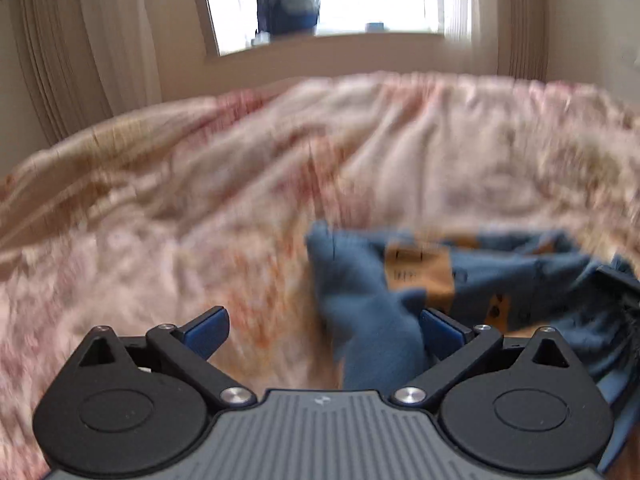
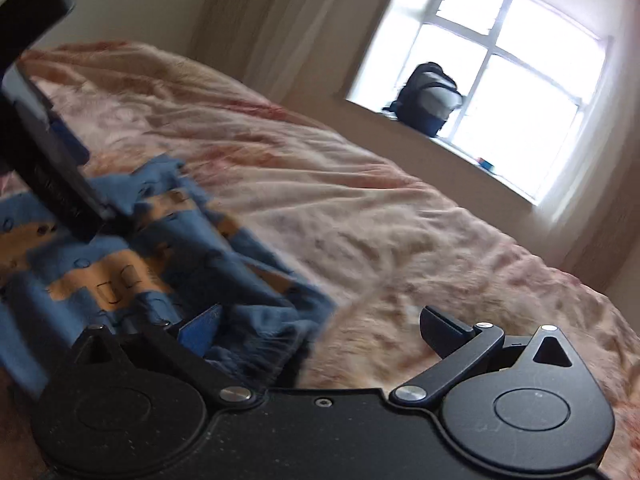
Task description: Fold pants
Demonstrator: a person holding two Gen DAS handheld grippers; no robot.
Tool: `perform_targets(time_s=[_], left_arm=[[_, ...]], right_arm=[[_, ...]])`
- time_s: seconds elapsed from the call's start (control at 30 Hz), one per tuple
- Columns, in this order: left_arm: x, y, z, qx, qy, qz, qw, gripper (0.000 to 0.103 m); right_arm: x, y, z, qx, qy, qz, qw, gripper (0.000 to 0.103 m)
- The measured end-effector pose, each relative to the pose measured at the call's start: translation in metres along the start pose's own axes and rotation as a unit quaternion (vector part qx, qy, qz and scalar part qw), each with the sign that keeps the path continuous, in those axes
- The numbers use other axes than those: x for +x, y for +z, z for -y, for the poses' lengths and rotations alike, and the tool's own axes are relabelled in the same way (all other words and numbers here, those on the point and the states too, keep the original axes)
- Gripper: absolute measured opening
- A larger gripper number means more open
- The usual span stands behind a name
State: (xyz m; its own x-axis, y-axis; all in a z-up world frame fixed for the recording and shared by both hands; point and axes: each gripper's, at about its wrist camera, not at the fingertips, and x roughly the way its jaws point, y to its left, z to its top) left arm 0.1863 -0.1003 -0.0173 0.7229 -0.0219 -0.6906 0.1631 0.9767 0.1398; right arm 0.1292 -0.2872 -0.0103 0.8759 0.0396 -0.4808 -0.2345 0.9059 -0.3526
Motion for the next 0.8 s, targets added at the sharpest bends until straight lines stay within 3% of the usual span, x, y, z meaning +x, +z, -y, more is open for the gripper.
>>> perform_targets(time_s=[0.1,0.27,0.4,0.53,0.6,0.7,0.8], left_arm=[[-0.004,0.012,-0.007,-0.019,-0.013,0.036,0.9991,0.103],[0.049,0.020,-0.009,0.009,0.032,-0.031,0.9989,0.103],[0.030,0.016,-0.033,-0.068,-0.008,-0.034,0.9971,0.103],[-0.002,-0.003,-0.038,-0.128,-0.056,-0.031,0.9897,0.103],[-0.006,-0.016,-0.026,-0.104,-0.054,-0.049,0.9919,0.103],[-0.013,-0.034,-0.013,-0.050,-0.029,-0.059,0.9966,0.103],[-0.045,-0.042,-0.020,-0.068,-0.028,-0.049,0.9961,0.103]], right_arm=[[-0.019,0.006,0.011,-0.002,-0.005,0.044,0.999,0.102],[0.017,-0.006,0.001,-0.010,0.027,-0.009,1.000,0.102],[0.011,-0.011,0.013,0.039,0.031,-0.003,0.999,0.102],[-0.016,0.002,-0.001,0.002,0.046,0.039,0.998,0.103],[-0.012,0.006,-0.016,-0.009,0.061,0.030,0.998,0.102],[0.006,-0.006,-0.038,-0.029,0.080,-0.032,0.996,0.102],[-0.015,-0.004,-0.028,-0.003,0.081,-0.023,0.996,0.102]])
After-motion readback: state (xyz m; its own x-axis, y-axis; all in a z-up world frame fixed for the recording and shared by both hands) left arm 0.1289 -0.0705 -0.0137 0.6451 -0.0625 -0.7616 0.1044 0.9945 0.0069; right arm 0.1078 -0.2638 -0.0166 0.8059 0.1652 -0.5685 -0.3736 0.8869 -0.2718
